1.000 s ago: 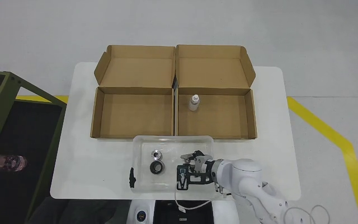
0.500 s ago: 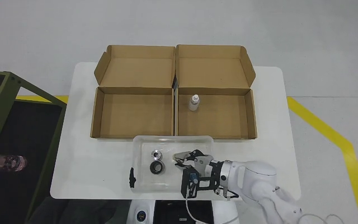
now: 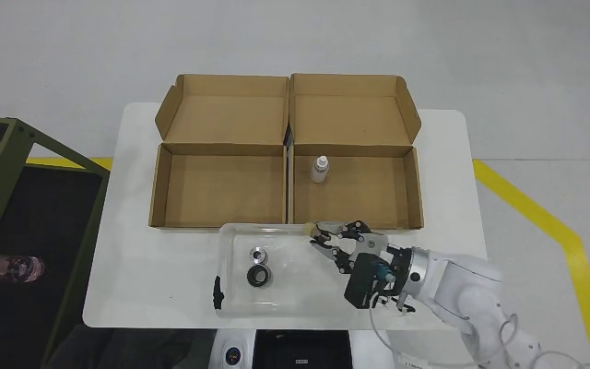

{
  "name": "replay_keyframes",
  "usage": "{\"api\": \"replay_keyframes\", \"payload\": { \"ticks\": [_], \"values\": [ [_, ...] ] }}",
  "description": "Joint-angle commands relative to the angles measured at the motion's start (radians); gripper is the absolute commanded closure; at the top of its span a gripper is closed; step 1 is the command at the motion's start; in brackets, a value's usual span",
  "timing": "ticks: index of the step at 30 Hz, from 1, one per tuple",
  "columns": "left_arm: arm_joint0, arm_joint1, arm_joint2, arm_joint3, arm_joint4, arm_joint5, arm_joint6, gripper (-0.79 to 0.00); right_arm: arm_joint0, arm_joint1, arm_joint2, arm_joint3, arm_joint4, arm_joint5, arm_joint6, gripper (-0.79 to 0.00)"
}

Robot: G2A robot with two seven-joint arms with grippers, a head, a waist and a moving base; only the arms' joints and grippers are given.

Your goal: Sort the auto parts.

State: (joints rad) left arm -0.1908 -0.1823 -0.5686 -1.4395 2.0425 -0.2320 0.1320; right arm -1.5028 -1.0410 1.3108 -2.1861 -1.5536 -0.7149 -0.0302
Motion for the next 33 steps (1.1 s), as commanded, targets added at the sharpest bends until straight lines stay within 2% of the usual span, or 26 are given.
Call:
{"api": "replay_keyframes", "payload": {
  "ticks": [1, 7, 14, 20, 27, 33],
  "values": [
    [0.0, 0.0, 0.0, 0.0, 0.0, 0.0, 0.0, -0.785, 0.005, 0.001, 0.031, 0.023, 0.046, 0.012, -0.009, 0.0],
    [0.0, 0.0, 0.0, 0.0, 0.0, 0.0, 0.0, -0.785, 0.047, 0.0, 0.074, 0.098, 0.159, 0.02, 0.002, 0.0],
    [0.0, 0.0, 0.0, 0.0, 0.0, 0.0, 0.0, -0.785, 0.108, -0.004, 0.062, 0.17, 0.221, 0.035, 0.056, 0.0],
    [0.0, 0.0, 0.0, 0.0, 0.0, 0.0, 0.0, -0.785, 0.181, -0.008, 0.023, 0.234, 0.237, 0.036, 0.164, 0.0],
    [0.0, 0.0, 0.0, 0.0, 0.0, 0.0, 0.0, -0.785, 0.264, -0.015, -0.044, 0.298, 0.179, 0.042, 0.271, 0.0],
    [0.0, 0.0, 0.0, 0.0, 0.0, 0.0, 0.0, -0.785, 0.354, -0.029, -0.116, 0.413, 0.188, 0.059, 0.345, 0.0]
  ]
}}
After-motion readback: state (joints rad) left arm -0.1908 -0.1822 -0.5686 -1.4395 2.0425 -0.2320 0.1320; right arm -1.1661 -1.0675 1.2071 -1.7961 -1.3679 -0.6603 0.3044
